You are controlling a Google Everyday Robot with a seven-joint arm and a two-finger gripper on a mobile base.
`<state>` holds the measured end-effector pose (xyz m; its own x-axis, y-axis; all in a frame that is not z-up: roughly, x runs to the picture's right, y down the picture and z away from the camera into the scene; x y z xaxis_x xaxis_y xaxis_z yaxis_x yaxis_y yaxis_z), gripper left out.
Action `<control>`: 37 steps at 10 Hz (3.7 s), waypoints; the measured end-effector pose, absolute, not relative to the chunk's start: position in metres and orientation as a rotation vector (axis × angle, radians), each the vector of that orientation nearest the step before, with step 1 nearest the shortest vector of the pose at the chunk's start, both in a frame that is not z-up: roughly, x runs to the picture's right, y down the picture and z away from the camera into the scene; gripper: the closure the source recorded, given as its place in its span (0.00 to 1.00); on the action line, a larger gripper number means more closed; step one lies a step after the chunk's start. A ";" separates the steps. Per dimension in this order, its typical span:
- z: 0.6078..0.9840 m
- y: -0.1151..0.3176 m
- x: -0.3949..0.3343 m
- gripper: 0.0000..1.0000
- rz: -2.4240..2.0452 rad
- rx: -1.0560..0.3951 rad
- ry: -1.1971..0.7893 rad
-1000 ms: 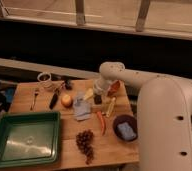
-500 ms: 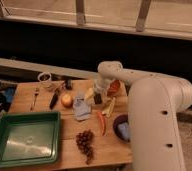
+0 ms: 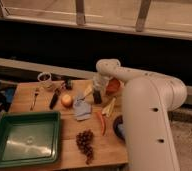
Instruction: Wipe red bowl with eraser
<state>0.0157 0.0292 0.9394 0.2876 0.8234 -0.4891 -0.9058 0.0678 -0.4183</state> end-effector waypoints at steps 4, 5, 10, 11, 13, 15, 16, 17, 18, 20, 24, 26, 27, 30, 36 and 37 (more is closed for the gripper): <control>0.962 0.032 0.025 0.20 1.327 -0.753 0.145; 0.963 0.033 0.026 0.20 1.329 -0.756 0.147; 0.951 0.053 0.036 0.20 1.336 -0.764 0.158; 0.950 0.056 0.037 0.20 1.336 -0.765 0.161; 0.948 0.051 0.041 0.20 1.341 -0.749 0.160; 0.953 0.032 0.049 0.20 1.353 -0.717 0.156; 0.956 0.022 0.051 0.20 1.355 -0.711 0.151; 0.958 0.015 0.050 0.20 1.356 -0.711 0.142; 0.961 0.012 0.050 0.20 1.357 -0.715 0.135; 0.968 0.009 0.039 0.20 1.350 -0.736 0.122; 0.978 0.006 0.013 0.21 1.328 -0.766 0.109; 0.981 0.009 0.000 0.35 1.295 -0.753 0.139; 0.985 0.012 -0.001 0.45 1.288 -0.748 0.156; 0.992 0.021 0.007 0.86 1.290 -0.743 0.207; 0.990 0.021 0.005 1.00 1.285 -0.747 0.210; 0.990 0.021 0.005 1.00 1.285 -0.747 0.210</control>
